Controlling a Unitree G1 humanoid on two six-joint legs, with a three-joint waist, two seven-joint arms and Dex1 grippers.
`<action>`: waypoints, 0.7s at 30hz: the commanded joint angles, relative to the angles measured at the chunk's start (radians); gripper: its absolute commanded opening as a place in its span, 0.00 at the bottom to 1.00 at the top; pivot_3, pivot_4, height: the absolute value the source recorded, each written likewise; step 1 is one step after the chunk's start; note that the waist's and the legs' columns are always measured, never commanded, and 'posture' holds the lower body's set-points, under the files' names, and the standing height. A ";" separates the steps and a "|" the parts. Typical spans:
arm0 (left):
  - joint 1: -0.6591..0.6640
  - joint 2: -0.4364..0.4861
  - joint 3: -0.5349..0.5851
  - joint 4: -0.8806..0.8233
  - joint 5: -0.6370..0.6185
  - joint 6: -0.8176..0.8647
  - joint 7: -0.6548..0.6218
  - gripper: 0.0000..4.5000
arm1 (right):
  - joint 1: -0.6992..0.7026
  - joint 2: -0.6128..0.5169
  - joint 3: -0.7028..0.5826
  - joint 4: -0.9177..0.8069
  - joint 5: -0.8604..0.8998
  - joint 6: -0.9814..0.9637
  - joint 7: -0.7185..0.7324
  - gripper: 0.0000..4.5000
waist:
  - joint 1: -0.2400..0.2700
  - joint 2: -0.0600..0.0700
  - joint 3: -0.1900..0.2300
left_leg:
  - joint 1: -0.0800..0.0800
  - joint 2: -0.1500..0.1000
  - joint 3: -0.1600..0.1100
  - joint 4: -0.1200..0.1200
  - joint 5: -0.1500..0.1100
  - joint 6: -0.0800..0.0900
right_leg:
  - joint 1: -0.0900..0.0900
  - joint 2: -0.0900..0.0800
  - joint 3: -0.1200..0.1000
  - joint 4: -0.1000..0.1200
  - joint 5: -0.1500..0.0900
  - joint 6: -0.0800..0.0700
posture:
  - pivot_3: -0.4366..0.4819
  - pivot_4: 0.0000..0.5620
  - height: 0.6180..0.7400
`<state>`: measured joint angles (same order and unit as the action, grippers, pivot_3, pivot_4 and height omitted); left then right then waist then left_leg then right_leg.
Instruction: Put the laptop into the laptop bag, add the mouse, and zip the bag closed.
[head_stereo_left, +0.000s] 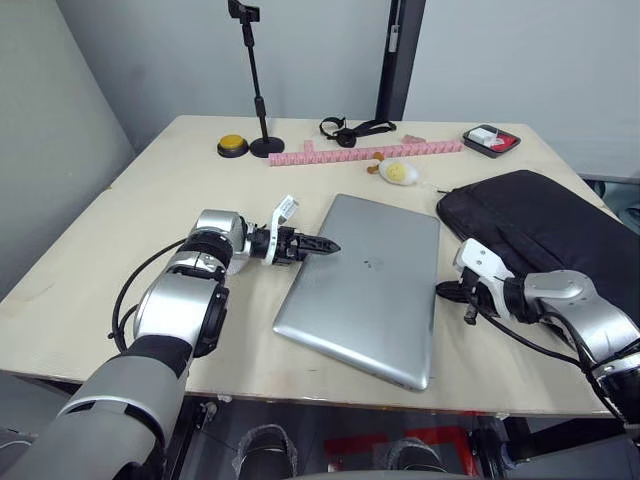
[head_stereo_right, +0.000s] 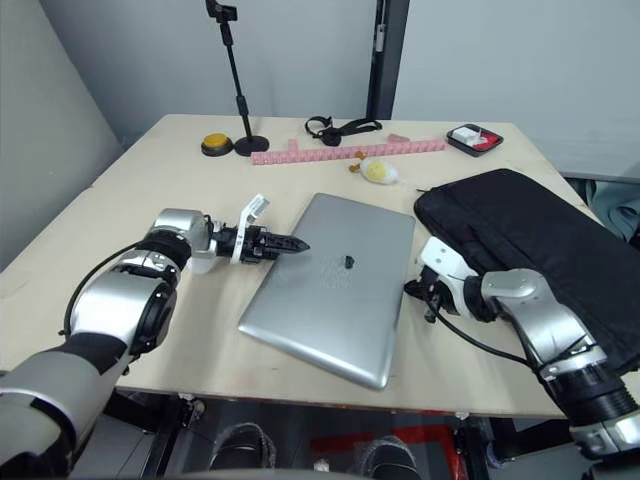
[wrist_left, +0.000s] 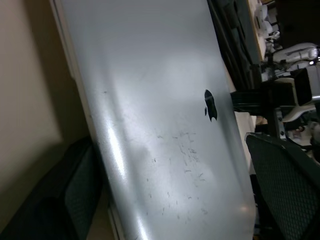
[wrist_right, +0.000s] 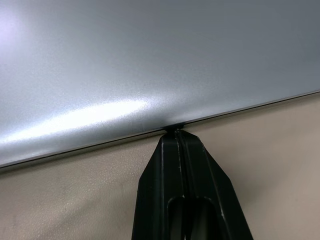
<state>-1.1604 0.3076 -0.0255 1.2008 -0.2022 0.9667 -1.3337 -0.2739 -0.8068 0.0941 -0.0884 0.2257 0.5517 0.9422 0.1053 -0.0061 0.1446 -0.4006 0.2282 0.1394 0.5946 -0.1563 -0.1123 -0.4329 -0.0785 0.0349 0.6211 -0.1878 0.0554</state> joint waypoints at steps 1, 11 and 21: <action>-0.007 -0.022 0.014 -0.045 -0.033 0.042 -0.046 1.00 | -0.030 0.013 -0.002 -0.029 0.005 -0.021 0.009 0.00 | -0.001 0.000 0.000 | 0.000 0.000 0.000 0.000 0.000 0.000 | 0.000 0.000 0.000 0.000 0.000 0.000 | 0.48 0.27 0.99; -0.018 0.029 0.017 -0.087 -0.028 0.067 -0.088 0.74 | -0.036 0.007 -0.005 -0.006 -0.003 -0.030 0.019 0.00 | -0.006 0.000 0.002 | -0.001 0.000 0.000 -0.001 0.000 0.000 | -0.001 0.000 0.000 -0.001 0.000 0.000 | 0.48 0.27 0.99; -0.037 0.068 -0.068 -0.168 -0.018 0.126 -0.194 0.08 | -0.040 0.017 -0.010 -0.009 -0.005 -0.032 0.024 0.00 | -0.005 0.000 0.003 | -0.002 0.001 0.000 -0.006 0.001 0.001 | -0.001 0.001 -0.002 -0.006 0.000 0.000 | 0.48 0.27 0.99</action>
<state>-1.1650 0.3597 -0.0699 1.0937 -0.2202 1.1001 -1.5032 -0.2954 -0.7989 0.0974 -0.0798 0.2097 0.5399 0.9629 0.1006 -0.0060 0.1475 -0.4022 0.2287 0.1394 0.5885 -0.1555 -0.1116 -0.4337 -0.0780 0.0327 0.6147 -0.1879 0.0553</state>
